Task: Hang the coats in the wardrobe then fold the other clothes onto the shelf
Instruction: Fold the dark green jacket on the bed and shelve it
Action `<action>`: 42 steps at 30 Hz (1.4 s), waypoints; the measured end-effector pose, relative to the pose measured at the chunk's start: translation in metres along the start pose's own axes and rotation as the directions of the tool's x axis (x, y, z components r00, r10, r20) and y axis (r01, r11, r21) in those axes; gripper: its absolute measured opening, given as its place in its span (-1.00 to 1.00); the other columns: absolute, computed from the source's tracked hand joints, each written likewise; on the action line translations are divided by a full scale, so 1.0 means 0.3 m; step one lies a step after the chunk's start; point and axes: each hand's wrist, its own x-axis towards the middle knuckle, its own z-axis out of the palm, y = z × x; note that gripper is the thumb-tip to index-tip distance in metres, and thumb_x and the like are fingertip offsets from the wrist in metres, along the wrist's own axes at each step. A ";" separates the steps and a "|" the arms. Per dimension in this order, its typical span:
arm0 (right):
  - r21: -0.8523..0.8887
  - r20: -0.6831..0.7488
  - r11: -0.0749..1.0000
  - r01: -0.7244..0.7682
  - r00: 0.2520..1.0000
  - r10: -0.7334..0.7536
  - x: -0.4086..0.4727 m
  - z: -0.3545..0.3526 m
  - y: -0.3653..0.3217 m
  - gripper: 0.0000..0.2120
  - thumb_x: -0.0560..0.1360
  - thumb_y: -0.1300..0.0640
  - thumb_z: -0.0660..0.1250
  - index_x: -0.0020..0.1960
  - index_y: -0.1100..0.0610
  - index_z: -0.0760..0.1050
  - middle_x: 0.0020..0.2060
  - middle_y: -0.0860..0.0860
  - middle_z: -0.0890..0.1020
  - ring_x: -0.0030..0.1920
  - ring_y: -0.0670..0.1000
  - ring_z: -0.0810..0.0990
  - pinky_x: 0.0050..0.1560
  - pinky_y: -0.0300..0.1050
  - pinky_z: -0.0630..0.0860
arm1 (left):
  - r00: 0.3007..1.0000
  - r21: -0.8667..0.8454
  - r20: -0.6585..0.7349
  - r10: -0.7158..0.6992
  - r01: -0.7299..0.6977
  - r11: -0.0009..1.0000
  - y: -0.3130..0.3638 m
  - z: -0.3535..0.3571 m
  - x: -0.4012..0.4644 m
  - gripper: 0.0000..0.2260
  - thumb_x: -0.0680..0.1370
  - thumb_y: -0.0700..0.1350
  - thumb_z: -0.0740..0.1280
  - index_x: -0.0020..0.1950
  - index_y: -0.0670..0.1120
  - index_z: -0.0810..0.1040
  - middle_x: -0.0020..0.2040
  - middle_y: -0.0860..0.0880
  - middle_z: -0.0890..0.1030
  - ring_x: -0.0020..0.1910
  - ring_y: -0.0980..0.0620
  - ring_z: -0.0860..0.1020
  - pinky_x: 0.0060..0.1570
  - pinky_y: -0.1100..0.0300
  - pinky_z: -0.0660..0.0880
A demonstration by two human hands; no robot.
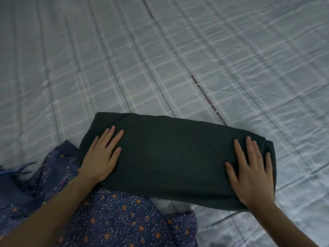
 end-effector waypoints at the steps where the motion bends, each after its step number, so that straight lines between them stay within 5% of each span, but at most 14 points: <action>1: 0.013 -0.009 1.000 -0.014 1.000 0.014 0.003 -0.012 -0.016 -0.35 0.53 -0.23 -0.01 0.54 0.04 0.19 0.52 0.12 0.21 0.51 0.13 0.19 0.48 0.22 0.06 | 0.999 -0.009 -0.021 -0.027 0.027 1.000 0.029 -0.010 0.012 -0.46 0.60 0.23 -0.16 0.57 0.15 0.09 0.60 0.06 0.02 0.57 0.02 0.02 0.52 -0.02 -0.06; 6: 0.040 -0.003 0.999 0.001 1.000 -0.001 0.133 -0.124 -0.038 -0.37 0.48 -0.20 0.14 0.49 0.02 0.24 0.45 0.08 0.33 0.41 0.15 0.31 0.40 0.18 0.14 | 0.956 0.006 -0.288 0.051 -0.052 0.999 0.334 -0.064 0.014 -0.49 0.57 0.04 0.09 0.54 0.01 0.24 0.60 -0.04 0.07 0.57 -0.04 0.02 0.51 -0.14 -0.04; 10: 0.015 0.413 0.999 0.031 0.910 -0.034 0.299 -0.206 0.028 -0.38 0.41 -0.21 0.31 0.41 -0.02 0.31 0.38 0.04 0.37 0.36 0.13 0.36 0.37 0.15 0.28 | 0.974 0.082 -0.144 0.176 -0.165 0.983 0.518 0.076 0.035 -0.51 0.61 0.04 0.05 0.57 0.10 0.14 0.60 0.00 0.05 0.57 -0.09 0.04 0.45 -0.24 0.08; 13: 0.131 0.459 0.988 0.078 0.879 -0.130 0.357 -0.255 0.024 -0.67 0.37 -0.06 0.45 0.07 0.02 0.50 -0.01 0.03 0.53 0.07 0.11 0.51 0.03 -0.04 0.41 | 0.984 0.044 -0.098 0.148 -0.145 0.988 0.508 0.151 0.071 -0.50 0.62 0.05 0.04 0.58 0.10 0.08 0.61 0.03 0.00 0.58 -0.08 -0.03 0.49 -0.23 -0.02; 17: 0.151 0.593 0.986 0.066 0.792 -0.144 0.399 -0.314 0.001 -0.71 0.32 -0.11 0.53 -0.07 -0.06 0.51 -0.12 -0.10 0.62 -0.11 -0.09 0.56 -0.08 -0.10 0.42 | 0.972 0.031 -0.149 0.180 -0.177 0.984 0.496 0.159 0.070 -0.49 0.63 0.05 0.06 0.58 0.09 0.08 0.61 0.02 0.01 0.57 -0.08 -0.01 0.50 -0.20 -0.08; 21: 0.153 0.820 0.986 -0.068 0.566 -0.089 0.434 -0.389 -0.029 -0.72 0.37 -0.04 0.52 0.04 0.00 0.62 -0.12 -0.03 0.73 -0.11 0.01 0.71 0.07 -0.02 0.58 | 0.968 0.009 -0.170 0.185 -0.186 0.983 0.496 0.165 0.075 -0.50 0.63 0.05 0.05 0.58 0.08 0.10 0.60 0.02 0.02 0.57 -0.08 0.00 0.50 -0.19 -0.11; 23: 0.098 0.865 0.995 -0.016 0.495 -0.077 0.448 -0.425 -0.058 -0.72 0.39 -0.02 0.50 0.05 0.05 0.63 -0.13 -0.01 0.73 -0.12 0.02 0.71 0.09 0.03 0.59 | 0.966 0.006 -0.180 0.184 -0.186 0.983 0.492 0.169 0.072 -0.50 0.63 0.05 0.05 0.58 0.08 0.10 0.60 0.02 0.02 0.57 -0.07 0.00 0.50 -0.18 -0.11; 27: 0.024 0.840 0.999 0.022 0.542 -0.032 0.465 -0.412 -0.090 -0.65 0.34 -0.13 0.50 0.04 0.03 0.63 -0.12 -0.05 0.72 -0.11 0.00 0.71 0.13 -0.01 0.56 | 0.959 -0.013 -0.207 0.194 -0.201 0.979 0.490 0.176 0.075 -0.51 0.63 0.05 0.05 0.58 0.09 0.09 0.60 0.02 0.03 0.57 -0.07 -0.01 0.50 -0.19 -0.10; 31: 0.159 0.512 0.977 0.139 0.835 -0.202 0.489 -0.311 -0.222 -0.52 0.34 -0.27 0.45 0.14 -0.02 0.52 0.01 -0.09 0.58 0.05 0.01 0.56 0.08 -0.11 0.41 | 0.960 -0.027 -0.199 0.197 -0.206 0.978 0.484 0.178 0.079 -0.51 0.64 0.06 0.04 0.58 0.08 0.09 0.60 0.02 0.05 0.57 -0.06 -0.01 0.50 -0.20 -0.06; 35: 0.326 0.480 0.931 0.166 0.819 -0.314 0.482 -0.227 -0.497 -0.42 0.30 -0.30 0.46 0.17 0.01 0.48 -0.02 -0.05 0.55 -0.04 -0.01 0.54 -0.05 -0.12 0.44 | 0.959 -0.122 -0.199 0.202 -0.229 0.966 0.467 0.154 0.059 -0.52 0.65 0.06 0.02 0.58 0.09 0.10 0.61 0.02 -0.02 0.58 -0.01 -0.11 0.52 -0.11 -0.16; 37: 0.329 0.508 0.936 0.127 0.811 -0.289 0.478 -0.195 -0.590 -0.34 0.23 -0.38 0.46 0.10 0.06 0.49 -0.03 -0.01 0.58 -0.09 -0.02 0.54 -0.13 -0.10 0.46 | 0.949 -0.272 -0.294 0.118 -0.201 0.941 0.466 0.123 -0.002 -0.59 0.62 -0.01 0.12 0.49 0.06 0.30 0.58 -0.04 0.12 0.56 -0.01 0.01 0.53 -0.04 -0.08; 39: 0.325 0.557 0.942 0.089 0.786 -0.267 0.478 -0.168 -0.643 -0.27 0.18 -0.38 0.49 0.16 0.08 0.51 0.03 0.03 0.60 -0.06 0.02 0.55 -0.08 -0.08 0.47 | 0.899 -0.445 -0.408 -0.161 -0.042 0.894 0.509 0.084 -0.117 -0.76 0.54 -0.10 0.26 0.20 0.05 0.51 0.37 0.01 0.38 0.35 0.06 0.29 0.36 0.11 0.21; 41: 0.293 0.631 0.953 0.080 0.733 -0.255 0.481 -0.161 -0.660 -0.22 0.14 -0.35 0.53 0.21 0.09 0.54 0.06 0.05 0.63 -0.03 0.07 0.60 0.04 -0.04 0.52 | 0.831 -0.722 -0.245 -0.500 0.188 0.666 0.563 0.074 -0.237 -0.92 0.52 -0.16 0.30 -0.06 0.03 0.46 0.05 0.06 0.45 0.00 0.18 0.40 0.02 0.30 0.33; 42: 0.283 0.674 0.956 0.071 0.695 -0.251 0.481 -0.173 -0.662 -0.25 0.13 -0.33 0.54 0.19 0.08 0.56 0.03 0.04 0.65 -0.04 0.08 0.63 0.08 -0.01 0.54 | 0.847 -0.825 -0.032 -0.531 0.278 0.493 0.588 0.080 -0.289 -0.92 0.56 -0.16 0.27 -0.10 0.00 0.43 -0.06 0.03 0.46 -0.13 0.18 0.42 -0.07 0.31 0.37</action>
